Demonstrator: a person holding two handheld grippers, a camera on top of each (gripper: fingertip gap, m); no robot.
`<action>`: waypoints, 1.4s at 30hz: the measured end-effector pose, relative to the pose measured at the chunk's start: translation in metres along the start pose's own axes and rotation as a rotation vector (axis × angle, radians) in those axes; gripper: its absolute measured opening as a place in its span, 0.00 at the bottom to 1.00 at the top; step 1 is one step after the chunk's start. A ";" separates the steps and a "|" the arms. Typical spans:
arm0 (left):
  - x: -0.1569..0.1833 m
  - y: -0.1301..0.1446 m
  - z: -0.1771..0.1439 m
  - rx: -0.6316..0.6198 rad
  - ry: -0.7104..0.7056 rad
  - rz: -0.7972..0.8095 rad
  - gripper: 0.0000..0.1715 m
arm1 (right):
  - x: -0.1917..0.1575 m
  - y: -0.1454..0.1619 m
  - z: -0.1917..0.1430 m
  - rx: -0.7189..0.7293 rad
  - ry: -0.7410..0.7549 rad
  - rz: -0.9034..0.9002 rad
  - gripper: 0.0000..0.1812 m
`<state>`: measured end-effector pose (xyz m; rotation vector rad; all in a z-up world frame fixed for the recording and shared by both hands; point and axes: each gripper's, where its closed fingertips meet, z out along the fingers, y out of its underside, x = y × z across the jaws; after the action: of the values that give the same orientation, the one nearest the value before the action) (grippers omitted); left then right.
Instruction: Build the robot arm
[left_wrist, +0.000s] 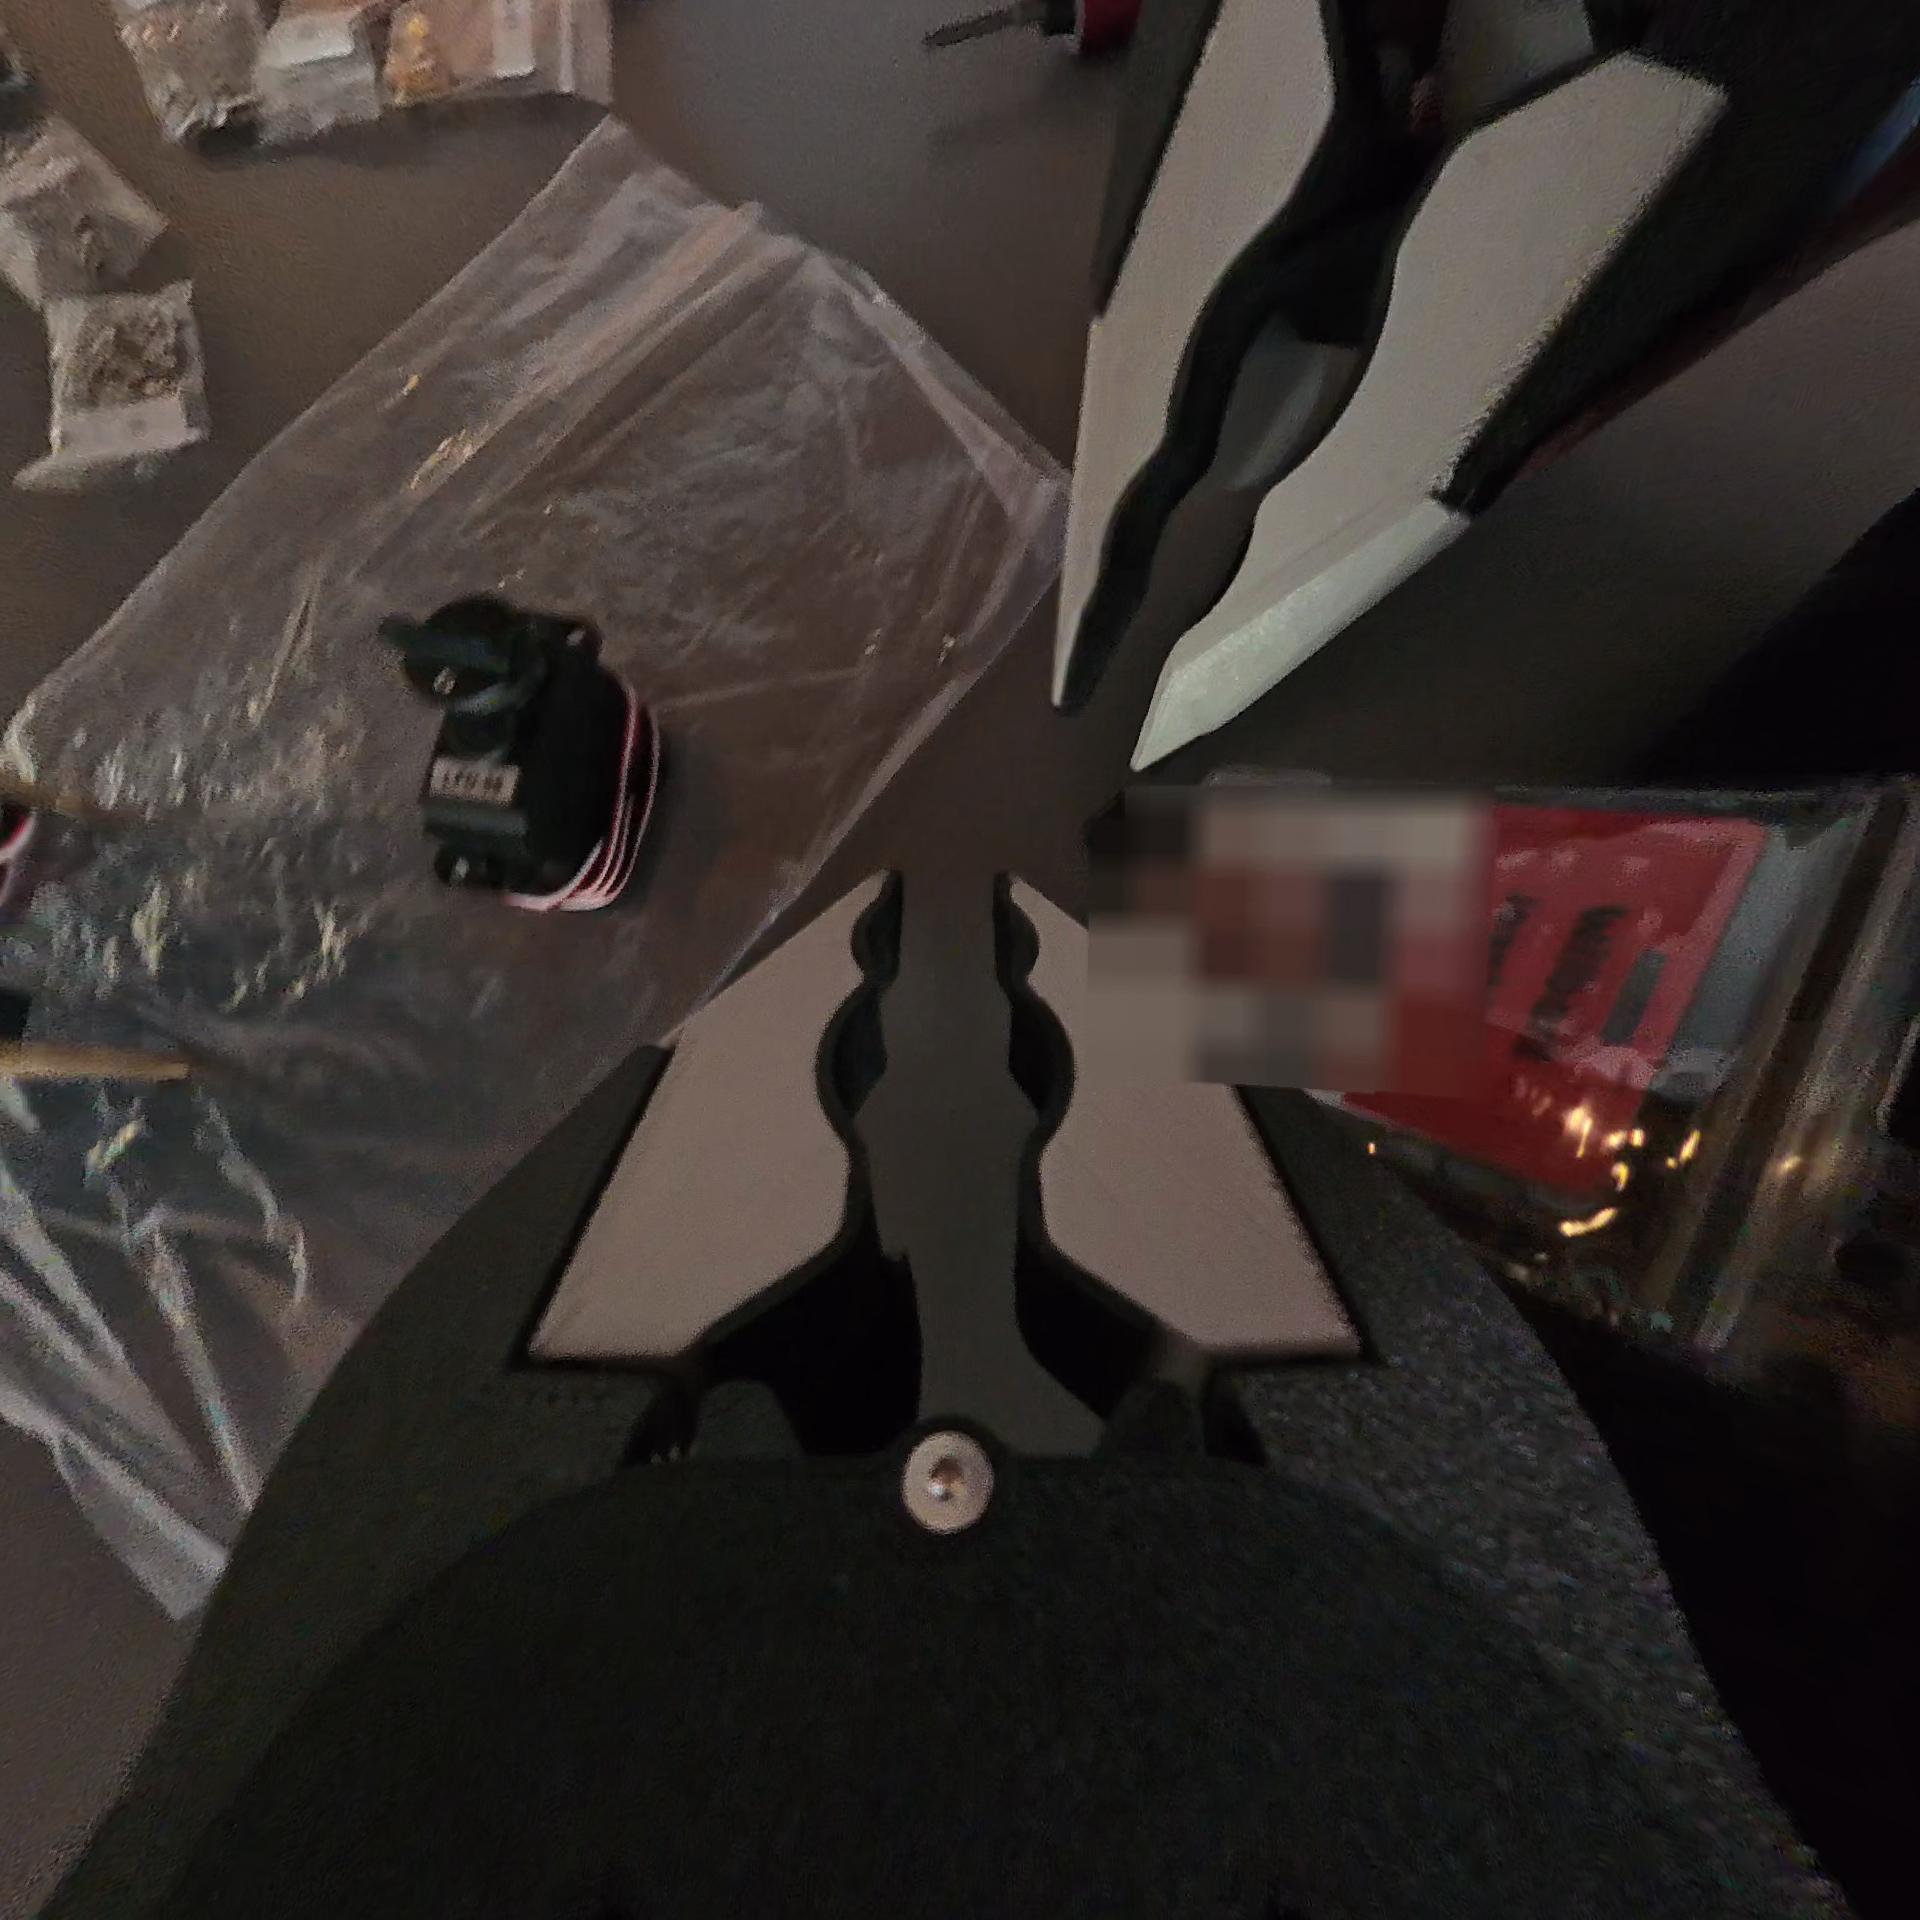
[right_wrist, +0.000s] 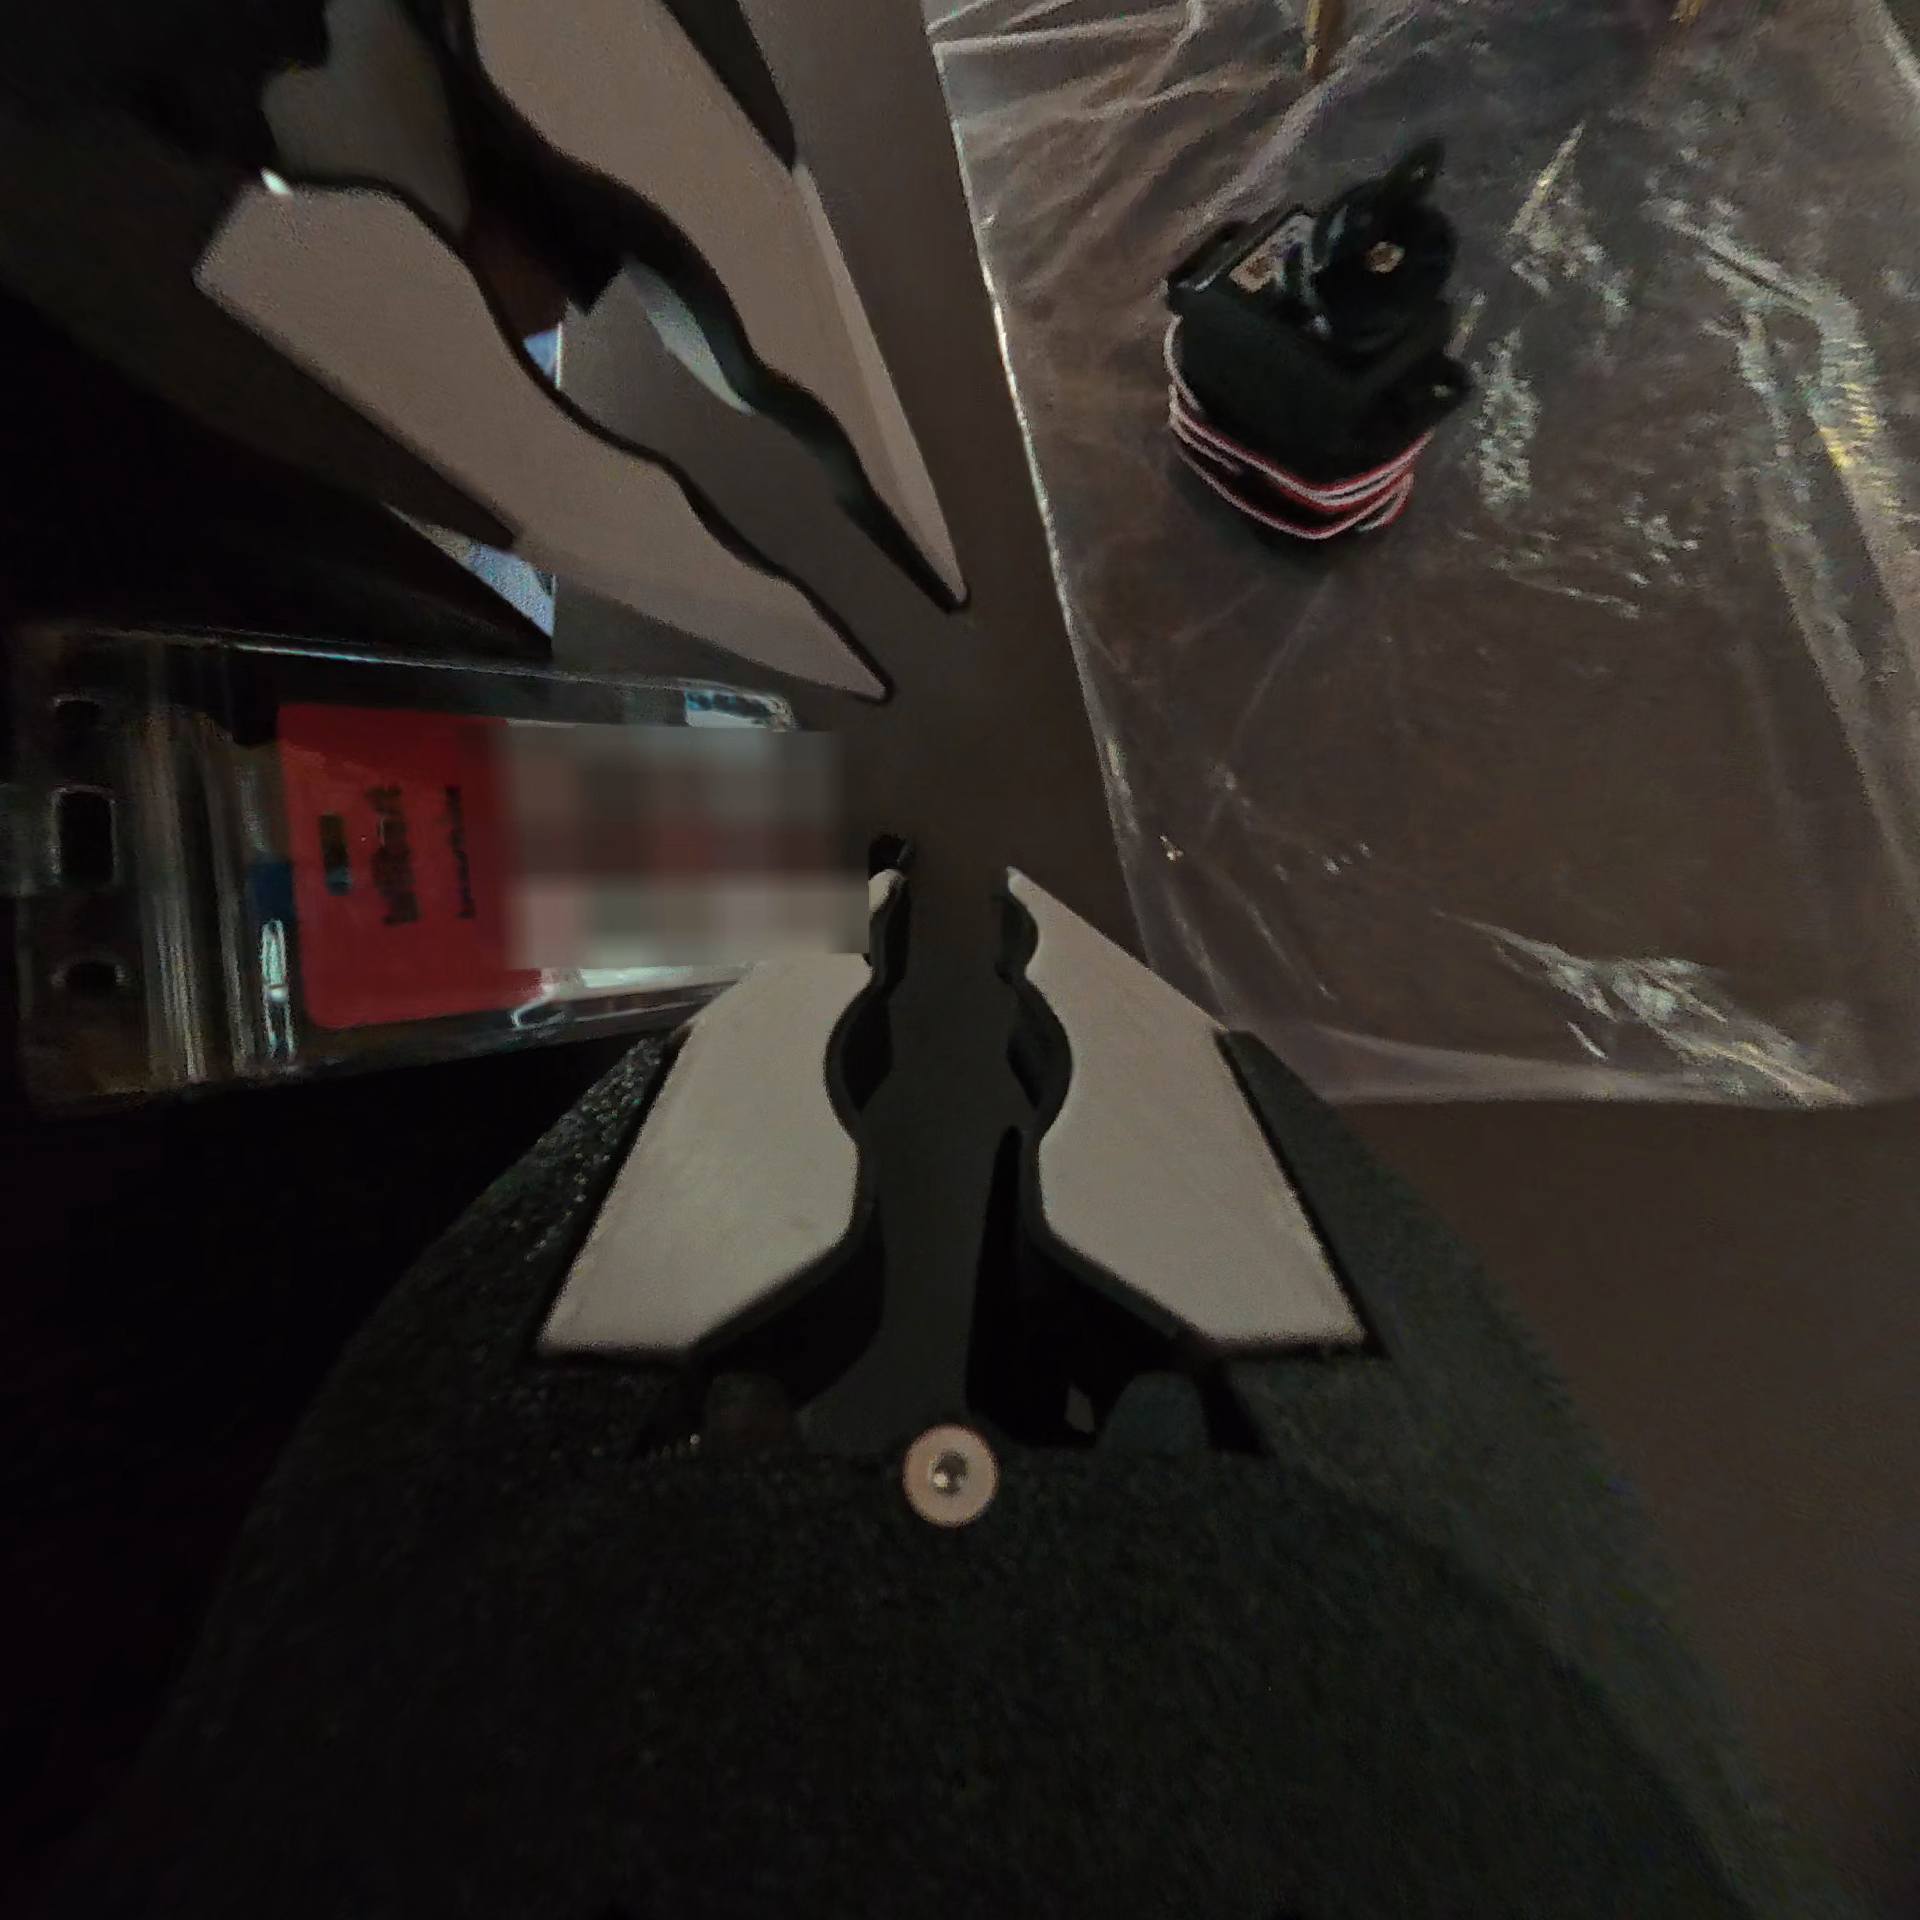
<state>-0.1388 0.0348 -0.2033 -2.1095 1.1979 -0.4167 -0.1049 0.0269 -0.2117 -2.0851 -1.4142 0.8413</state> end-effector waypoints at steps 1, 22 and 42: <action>-0.002 0.004 -0.004 0.002 -0.005 -0.022 0.10 | -0.001 0.001 0.003 -0.016 -0.012 0.003 0.08; -0.012 -0.010 -0.042 0.248 -0.131 0.058 0.19 | 0.002 -0.044 -0.001 0.215 -0.186 0.512 0.01; -0.015 -0.078 -0.096 0.600 -0.183 0.261 0.13 | -0.038 -0.128 -0.044 0.742 -0.881 1.122 0.00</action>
<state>-0.1511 0.0373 -0.0791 -1.4277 1.0582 -0.3922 -0.1663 0.0337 -0.0853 -1.7760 0.0959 2.4385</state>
